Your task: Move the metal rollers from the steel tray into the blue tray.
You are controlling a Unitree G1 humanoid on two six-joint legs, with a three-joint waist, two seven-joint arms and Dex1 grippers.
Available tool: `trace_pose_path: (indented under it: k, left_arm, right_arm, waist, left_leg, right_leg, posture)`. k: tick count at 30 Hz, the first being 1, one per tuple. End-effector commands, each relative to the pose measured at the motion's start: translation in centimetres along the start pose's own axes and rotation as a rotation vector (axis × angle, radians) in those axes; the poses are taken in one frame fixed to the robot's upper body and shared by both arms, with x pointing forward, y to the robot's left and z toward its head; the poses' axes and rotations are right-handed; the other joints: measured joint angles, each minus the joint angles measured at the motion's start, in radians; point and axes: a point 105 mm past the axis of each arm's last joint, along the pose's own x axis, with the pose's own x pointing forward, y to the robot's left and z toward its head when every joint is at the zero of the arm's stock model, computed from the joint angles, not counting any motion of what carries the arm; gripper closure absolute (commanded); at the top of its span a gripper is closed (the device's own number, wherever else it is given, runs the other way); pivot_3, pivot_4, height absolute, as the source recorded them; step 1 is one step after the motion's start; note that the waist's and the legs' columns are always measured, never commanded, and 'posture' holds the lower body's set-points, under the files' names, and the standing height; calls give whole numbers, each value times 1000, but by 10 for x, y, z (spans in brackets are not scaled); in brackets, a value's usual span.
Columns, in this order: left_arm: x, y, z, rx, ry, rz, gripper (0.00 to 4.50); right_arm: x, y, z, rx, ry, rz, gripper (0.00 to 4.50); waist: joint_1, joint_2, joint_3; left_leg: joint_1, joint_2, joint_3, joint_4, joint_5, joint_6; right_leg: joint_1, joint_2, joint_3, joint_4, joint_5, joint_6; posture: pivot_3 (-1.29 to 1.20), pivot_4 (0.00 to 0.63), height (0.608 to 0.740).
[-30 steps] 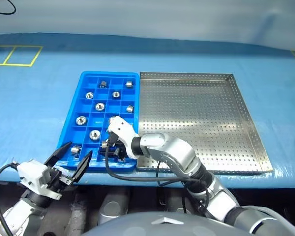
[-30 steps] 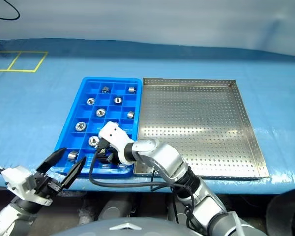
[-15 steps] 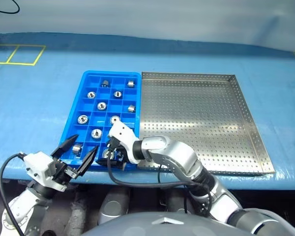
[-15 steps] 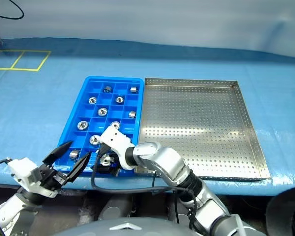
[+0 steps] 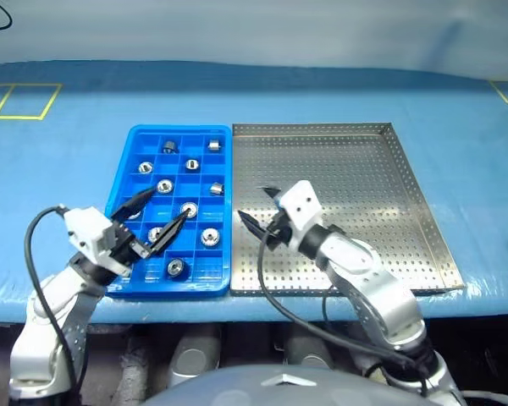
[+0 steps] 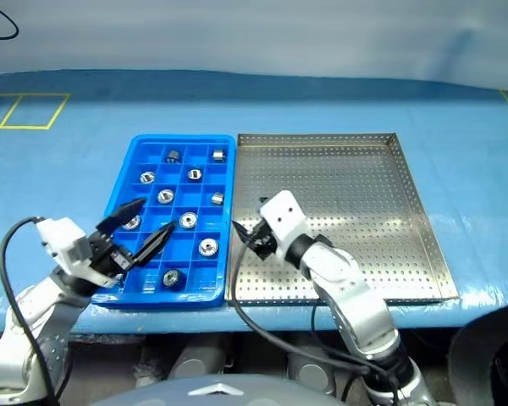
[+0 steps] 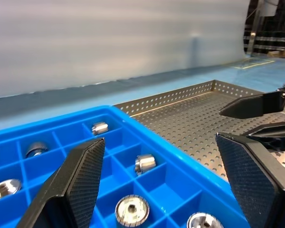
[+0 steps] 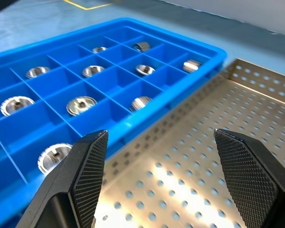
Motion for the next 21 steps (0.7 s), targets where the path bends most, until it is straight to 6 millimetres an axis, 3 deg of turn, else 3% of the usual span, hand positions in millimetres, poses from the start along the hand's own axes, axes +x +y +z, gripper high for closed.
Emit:
trace_pose_path:
  k: [1,7,21]
  left_arm:
    - [12,-4,1,7,10,-33,384]
    - [23,-6,-1,21,16,-71,384]
    - [17,-11,-18,43,98,-79,384]
  right_arm:
    - [-21,-9,14,-67,-85,-49,727]
    - [-42,-13,4,-79,-62,-98,727]
    - [-34,-9,-1,-48,-57,-103,727]
  waist:
    - [-13,0,0]
    - [-41,0,0]
    - [-39,0,0]
  left_leg:
    - [0,0,1,0,0,0]
    - [1,1,3,0,0,0]
    - [2,1,4,2,-1,2]
  right_leg:
    - [0,0,1,0,0,0]
    - [0,0,3,1,-1,-1]
    - [0,1,6,1,0,-1]
  posture:
    - [6,150,740]
    - [-27,150,740]
    - [-5,150,740]
